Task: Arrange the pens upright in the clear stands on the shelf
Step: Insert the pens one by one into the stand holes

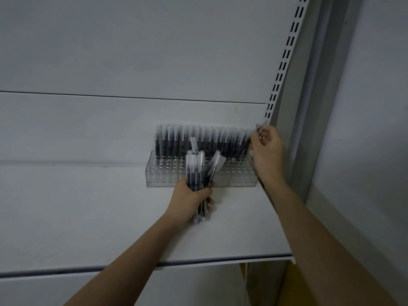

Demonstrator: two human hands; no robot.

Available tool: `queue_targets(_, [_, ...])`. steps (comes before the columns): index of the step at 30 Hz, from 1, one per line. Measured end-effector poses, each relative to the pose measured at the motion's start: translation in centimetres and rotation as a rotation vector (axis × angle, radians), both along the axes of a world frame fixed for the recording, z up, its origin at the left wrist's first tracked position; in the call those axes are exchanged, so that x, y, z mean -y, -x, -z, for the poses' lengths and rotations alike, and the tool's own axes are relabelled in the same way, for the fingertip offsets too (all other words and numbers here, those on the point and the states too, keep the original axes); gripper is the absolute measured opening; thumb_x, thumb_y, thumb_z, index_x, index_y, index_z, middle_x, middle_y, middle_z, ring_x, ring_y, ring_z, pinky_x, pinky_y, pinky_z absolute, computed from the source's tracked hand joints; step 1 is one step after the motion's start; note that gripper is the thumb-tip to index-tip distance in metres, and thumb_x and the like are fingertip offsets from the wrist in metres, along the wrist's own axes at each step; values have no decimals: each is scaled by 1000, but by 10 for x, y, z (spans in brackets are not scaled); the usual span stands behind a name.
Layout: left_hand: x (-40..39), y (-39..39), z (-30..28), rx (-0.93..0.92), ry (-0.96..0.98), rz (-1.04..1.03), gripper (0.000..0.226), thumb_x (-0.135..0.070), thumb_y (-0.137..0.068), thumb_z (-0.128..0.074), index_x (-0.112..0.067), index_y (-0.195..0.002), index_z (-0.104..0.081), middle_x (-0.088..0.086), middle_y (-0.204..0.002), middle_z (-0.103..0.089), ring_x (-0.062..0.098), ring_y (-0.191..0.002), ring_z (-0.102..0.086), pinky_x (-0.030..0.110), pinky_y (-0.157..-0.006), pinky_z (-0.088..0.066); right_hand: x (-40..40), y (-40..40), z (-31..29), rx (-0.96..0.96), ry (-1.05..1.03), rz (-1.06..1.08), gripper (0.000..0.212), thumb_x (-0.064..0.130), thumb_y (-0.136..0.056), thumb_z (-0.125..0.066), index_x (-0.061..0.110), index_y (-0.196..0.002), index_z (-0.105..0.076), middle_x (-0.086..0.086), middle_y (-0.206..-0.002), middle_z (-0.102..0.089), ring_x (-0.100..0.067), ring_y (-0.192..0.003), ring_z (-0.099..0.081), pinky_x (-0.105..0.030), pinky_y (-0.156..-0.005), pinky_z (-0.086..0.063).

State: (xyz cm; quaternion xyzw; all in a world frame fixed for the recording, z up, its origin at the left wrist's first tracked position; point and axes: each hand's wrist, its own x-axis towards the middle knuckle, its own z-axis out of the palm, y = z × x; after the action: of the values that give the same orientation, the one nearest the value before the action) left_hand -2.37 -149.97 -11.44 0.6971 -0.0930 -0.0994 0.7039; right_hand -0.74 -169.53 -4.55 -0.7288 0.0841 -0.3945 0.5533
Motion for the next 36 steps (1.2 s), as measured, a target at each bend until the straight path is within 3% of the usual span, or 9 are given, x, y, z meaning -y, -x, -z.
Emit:
queue_targets(4, [0,0,-1,-14,2,3,14,2,-90,-63,-3,-102,-68,19,-69,-70,27,-51,-63,33,-48,-52,9,-8,-8,-44,188,44,7,19,-100,-56,20,-106,-55,-1,-95,-65,-19,-82,-63,-24,-63,-51])
queue_targets(8, [-1,1,-2,-14,5,12,15,2,-90,-62,-2,-103,-68,17,-67,-69,24,-49,-63,32,-47,-51,16,-16,-8,-99,315,76,14,18,-101,-54,12,-113,-56,1,-97,-62,-11,-79,-58,-12,-57,-41])
queue_targets(12, [0,2,-3,-9,16,13,13,3,-90,-62,-2,-100,-68,18,-68,-68,25,-53,-64,35,-50,-53,20,-23,-3,-135,376,81,9,15,-100,-56,7,-106,-55,2,-89,-59,-4,-71,-52,-7,-55,-36])
queue_targets(17, [0,2,-3,-1,25,9,13,3,-89,-63,-3,-98,-69,18,-69,-68,27,-56,-66,38,-53,-54,21,-29,13,-239,436,45,5,13,-98,-59,9,-99,-56,2,-85,-59,-14,-76,-57,-28,-68,-48])
queue_targets(21, [0,3,-4,-3,23,13,13,3,-89,-63,-3,-99,-69,17,-66,-68,25,-53,-65,35,-52,-53,19,-30,19,-274,442,59,7,12,-98,-59,5,-96,-58,-4,-86,-62,-21,-80,-60,-28,-68,-46])
queue_targets(25, [0,2,-3,0,31,17,13,5,-89,-62,-2,-97,-69,19,-68,-67,25,-55,-65,35,-51,-54,20,-32,14,-322,536,77,13,14,-98,-59,2,-93,-59,-13,-84,-66,-27,-77,-61,-39,-69,-52])
queue_targets(28, [0,2,-1,7,34,15,14,4,-89,-62,-4,-96,-70,24,-74,-69,29,-60,-66,40,-56,-55,20,-33,15,-408,623,72,18,15,-99,-58,1,-89,-58,-15,-79,-63,-30,-73,-59,-39,-68,-50])
queue_targets(33, [-1,3,-1,10,44,23,12,4,-88,-63,-3,-96,-70,28,-84,-70,32,-64,-67,40,-56,-56,22,-32,25,-471,512,65,17,14,-95,-64,0,-103,-63,-15,-93,-67,-28,-86,-62,-35,-77,-51])
queue_targets(36, [-1,2,0,13,48,26,12,5,-88,-63,0,-98,-68,27,-87,-70,32,-65,-68,36,-53,-55,13,-17,31,-339,411,129,17,9,-95,-63,2,-110,-61,-8,-99,-61,-18,-85,-55,-23,-67,-39])
